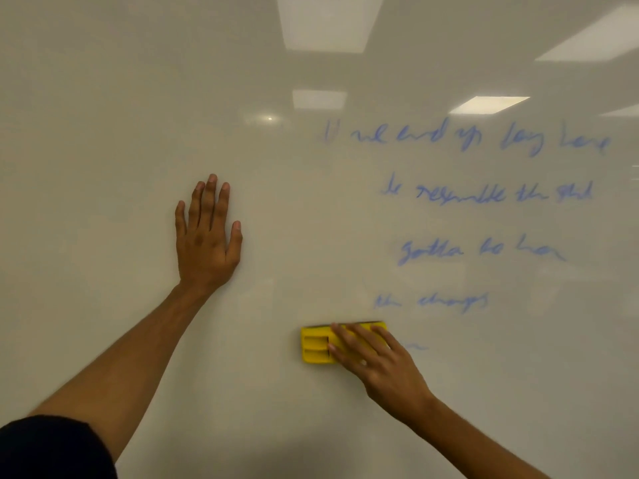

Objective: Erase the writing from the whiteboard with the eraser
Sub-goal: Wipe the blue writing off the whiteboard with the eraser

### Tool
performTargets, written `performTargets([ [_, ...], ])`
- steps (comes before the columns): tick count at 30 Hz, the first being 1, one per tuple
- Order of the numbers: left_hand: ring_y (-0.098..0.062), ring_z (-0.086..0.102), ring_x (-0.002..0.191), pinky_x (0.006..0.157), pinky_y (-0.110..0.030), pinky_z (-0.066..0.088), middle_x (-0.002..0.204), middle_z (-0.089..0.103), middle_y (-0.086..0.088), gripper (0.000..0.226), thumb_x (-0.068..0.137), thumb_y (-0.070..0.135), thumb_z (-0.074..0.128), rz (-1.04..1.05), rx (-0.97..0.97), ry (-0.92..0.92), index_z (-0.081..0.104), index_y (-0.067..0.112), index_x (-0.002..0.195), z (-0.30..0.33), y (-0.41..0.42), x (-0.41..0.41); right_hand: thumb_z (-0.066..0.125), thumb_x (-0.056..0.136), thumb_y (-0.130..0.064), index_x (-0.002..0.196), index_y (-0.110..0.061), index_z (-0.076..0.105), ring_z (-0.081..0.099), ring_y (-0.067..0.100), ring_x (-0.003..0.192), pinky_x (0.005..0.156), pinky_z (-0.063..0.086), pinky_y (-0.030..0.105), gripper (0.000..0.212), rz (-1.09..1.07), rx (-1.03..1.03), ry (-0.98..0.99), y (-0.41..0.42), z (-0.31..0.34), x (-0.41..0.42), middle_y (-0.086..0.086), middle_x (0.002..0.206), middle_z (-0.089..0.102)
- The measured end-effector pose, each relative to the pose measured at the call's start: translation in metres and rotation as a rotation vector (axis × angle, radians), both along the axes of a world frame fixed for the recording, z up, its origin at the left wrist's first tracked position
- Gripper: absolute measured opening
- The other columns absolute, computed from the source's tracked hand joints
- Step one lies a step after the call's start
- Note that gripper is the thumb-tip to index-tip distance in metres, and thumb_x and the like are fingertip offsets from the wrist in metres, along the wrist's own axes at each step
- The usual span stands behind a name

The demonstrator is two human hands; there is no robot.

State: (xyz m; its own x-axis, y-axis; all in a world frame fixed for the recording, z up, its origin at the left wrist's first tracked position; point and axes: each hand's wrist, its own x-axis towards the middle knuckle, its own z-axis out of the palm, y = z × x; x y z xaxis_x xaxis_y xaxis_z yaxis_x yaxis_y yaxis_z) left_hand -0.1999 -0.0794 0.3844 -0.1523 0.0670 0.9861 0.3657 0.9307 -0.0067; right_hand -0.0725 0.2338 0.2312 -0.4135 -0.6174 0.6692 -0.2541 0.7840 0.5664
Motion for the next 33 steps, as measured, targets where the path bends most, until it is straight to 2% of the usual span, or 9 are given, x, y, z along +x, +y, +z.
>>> performTargets([
  [3, -0.017, 0.004, 0.157, 0.126, -0.044, 0.002, 0.170, 0.009, -0.003, 0.065, 0.102, 0.038, 0.029, 0.004, 0.011, -0.012, 0.009, 0.020, 0.161, -0.001, 0.001, 0.000, 0.035, 0.081, 0.001, 0.136, -0.023, 0.054, 0.053, 0.026, 0.127, 0.098, 0.049, 0.045, 0.063, -0.054, 0.038, -0.003, 0.036, -0.025, 0.014, 0.004, 0.146, 0.048],
  [7, -0.017, 0.003, 0.157, 0.126, -0.044, 0.000, 0.170, 0.007, -0.003, 0.064, 0.103, 0.038, 0.026, 0.018, 0.008, -0.007, 0.007, 0.020, 0.162, -0.001, 0.002, -0.001, 0.036, 0.081, 0.002, 0.134, -0.023, 0.057, 0.058, 0.027, 0.122, 0.094, 0.051, 0.043, 0.063, -0.100, -0.035, 0.073, 0.070, -0.029, 0.022, 0.007, 0.141, 0.053],
  [10, -0.019, 0.002, 0.158, 0.126, -0.047, 0.000, 0.170, 0.006, -0.005, 0.064, 0.103, 0.038, 0.023, 0.028, 0.002, -0.001, 0.004, 0.020, 0.162, -0.003, 0.004, -0.002, 0.053, 0.074, 0.006, 0.133, -0.020, 0.058, 0.062, 0.027, 0.116, 0.091, 0.046, 0.039, 0.064, -0.133, -0.181, 0.146, 0.076, 0.003, 0.021, 0.009, 0.139, 0.055],
  [13, -0.022, 0.002, 0.158, 0.126, -0.050, 0.001, 0.170, 0.006, -0.008, 0.063, 0.104, 0.035, 0.022, 0.034, 0.008, 0.004, 0.003, 0.017, 0.161, -0.004, 0.008, -0.001, 0.070, 0.077, -0.003, 0.136, -0.012, 0.054, 0.062, 0.029, 0.112, 0.084, 0.046, 0.039, 0.062, -0.143, -0.334, 0.183, 0.068, 0.046, 0.018, 0.007, 0.137, 0.058],
  [18, -0.035, 0.003, 0.156, 0.125, -0.056, 0.001, 0.168, 0.005, -0.018, 0.069, 0.102, 0.040, 0.024, 0.091, 0.037, -0.026, 0.002, 0.010, 0.161, -0.006, 0.025, 0.004, 0.072, 0.083, -0.009, 0.135, -0.005, 0.053, 0.061, 0.032, 0.109, 0.078, 0.050, 0.038, 0.056, -0.052, -0.509, 0.165, 0.042, 0.066, 0.012, 0.006, 0.136, 0.059],
  [20, -0.040, 0.003, 0.155, 0.124, -0.059, 0.002, 0.167, 0.004, -0.023, 0.071, 0.102, 0.043, 0.025, 0.101, 0.050, -0.049, 0.004, 0.012, 0.161, -0.008, 0.039, 0.009, 0.072, 0.084, -0.009, 0.135, -0.007, 0.053, 0.061, 0.031, 0.110, 0.081, 0.049, 0.037, 0.055, -0.032, -0.503, 0.143, 0.036, 0.059, 0.013, 0.005, 0.137, 0.058],
  [23, -0.043, 0.002, 0.155, 0.122, -0.063, 0.002, 0.166, 0.004, -0.026, 0.071, 0.100, 0.043, 0.029, 0.079, 0.033, -0.077, 0.006, 0.015, 0.161, -0.014, 0.055, 0.015, 0.075, 0.078, -0.006, 0.133, -0.010, 0.057, 0.062, 0.028, 0.111, 0.087, 0.046, 0.036, 0.059, 0.018, -0.386, 0.116, 0.028, 0.040, 0.012, 0.002, 0.138, 0.057],
  [28, -0.028, 0.010, 0.156, 0.120, -0.062, -0.003, 0.168, 0.012, -0.014, 0.069, 0.098, 0.034, 0.036, 0.023, -0.165, -0.008, 0.015, 0.017, 0.161, -0.021, 0.068, 0.021, 0.076, 0.072, -0.003, 0.135, -0.020, 0.056, 0.059, 0.023, 0.118, 0.094, 0.037, 0.038, 0.068, -0.003, -0.272, 0.028, 0.039, -0.016, 0.012, -0.004, 0.136, 0.058],
  [33, -0.022, 0.008, 0.157, 0.123, -0.057, -0.003, 0.170, 0.011, -0.005, 0.070, 0.096, 0.032, 0.035, -0.020, -0.170, -0.013, 0.012, 0.022, 0.161, -0.020, 0.072, 0.019, 0.057, 0.075, 0.003, 0.135, -0.019, 0.055, 0.059, 0.022, 0.120, 0.093, 0.037, 0.039, 0.065, -0.119, -0.243, 0.010, 0.081, -0.061, 0.023, -0.002, 0.138, 0.057],
])
